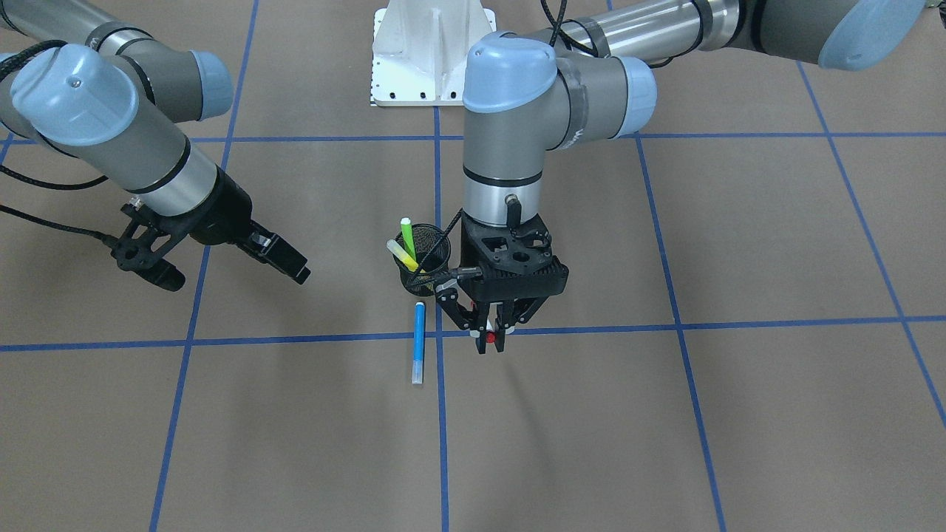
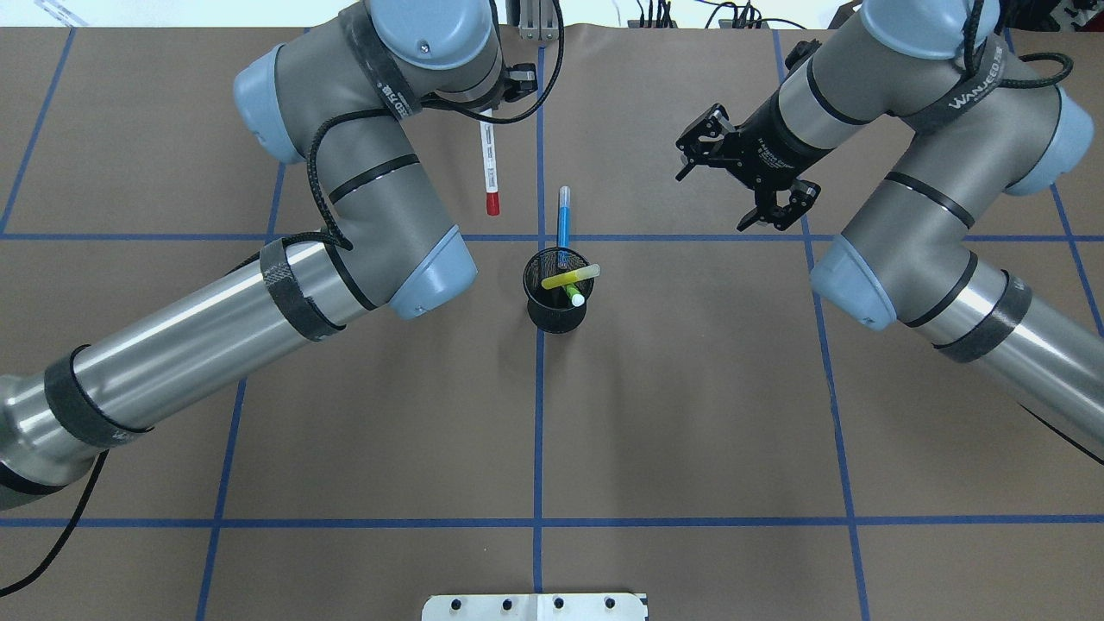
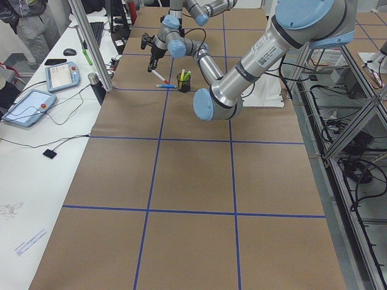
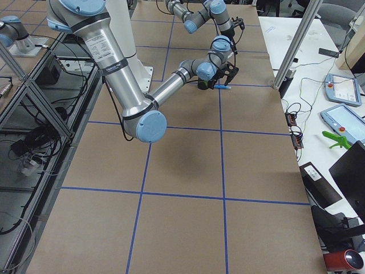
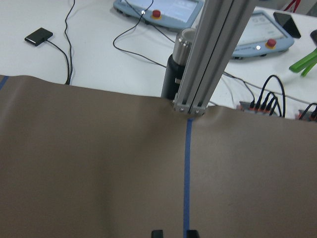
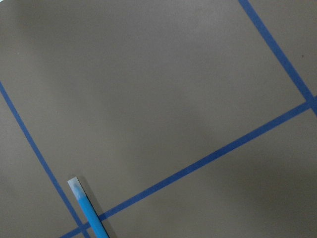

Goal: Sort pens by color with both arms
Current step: 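Lift the red-capped marker and lay it beside the blue marker with the left gripper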

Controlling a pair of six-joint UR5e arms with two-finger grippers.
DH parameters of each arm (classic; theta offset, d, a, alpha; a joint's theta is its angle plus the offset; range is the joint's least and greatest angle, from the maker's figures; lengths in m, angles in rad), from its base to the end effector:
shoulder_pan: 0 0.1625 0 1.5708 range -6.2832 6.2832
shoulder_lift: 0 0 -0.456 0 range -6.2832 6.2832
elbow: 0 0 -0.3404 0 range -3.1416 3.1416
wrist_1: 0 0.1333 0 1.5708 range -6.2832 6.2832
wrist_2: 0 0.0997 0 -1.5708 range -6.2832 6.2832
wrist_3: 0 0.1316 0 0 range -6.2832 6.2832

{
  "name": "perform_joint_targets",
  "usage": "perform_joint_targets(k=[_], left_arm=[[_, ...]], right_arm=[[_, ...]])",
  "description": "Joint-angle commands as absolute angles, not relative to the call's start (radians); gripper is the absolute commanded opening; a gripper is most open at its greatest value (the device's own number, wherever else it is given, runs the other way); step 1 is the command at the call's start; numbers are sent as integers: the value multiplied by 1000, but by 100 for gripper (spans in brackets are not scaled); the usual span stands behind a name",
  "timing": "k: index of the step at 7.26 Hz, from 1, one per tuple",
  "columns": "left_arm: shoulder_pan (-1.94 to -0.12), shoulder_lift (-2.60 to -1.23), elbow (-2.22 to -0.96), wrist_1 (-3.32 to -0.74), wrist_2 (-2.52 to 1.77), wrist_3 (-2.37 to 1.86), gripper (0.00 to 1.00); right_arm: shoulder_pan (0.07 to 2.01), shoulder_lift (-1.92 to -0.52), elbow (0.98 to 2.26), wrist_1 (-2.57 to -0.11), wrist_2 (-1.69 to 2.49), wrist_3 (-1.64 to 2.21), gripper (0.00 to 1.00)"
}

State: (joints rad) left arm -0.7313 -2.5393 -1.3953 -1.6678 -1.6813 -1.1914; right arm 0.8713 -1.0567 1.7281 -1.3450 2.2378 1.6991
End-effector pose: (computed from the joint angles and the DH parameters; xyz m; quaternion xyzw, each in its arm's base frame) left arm 0.5005 -0.6087 0.1832 0.1843 0.3915 -0.1343 0.8915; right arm -0.3683 -0.5183 0.3344 -0.1261 -0.4889 0.2834 0.8153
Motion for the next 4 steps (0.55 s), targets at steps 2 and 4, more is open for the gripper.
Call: perform_joint_targets(k=[2,4], left_arm=[[-732,-2617,-1248,-1609,-1813,-1180,0],[-733,-2649,-1197,-1621,-1813,-1192,0]], right_arm=[[786,-1072,1767,-1325,2240,1946,99],[758,-1069,1761,-1237,2237,2026,88]])
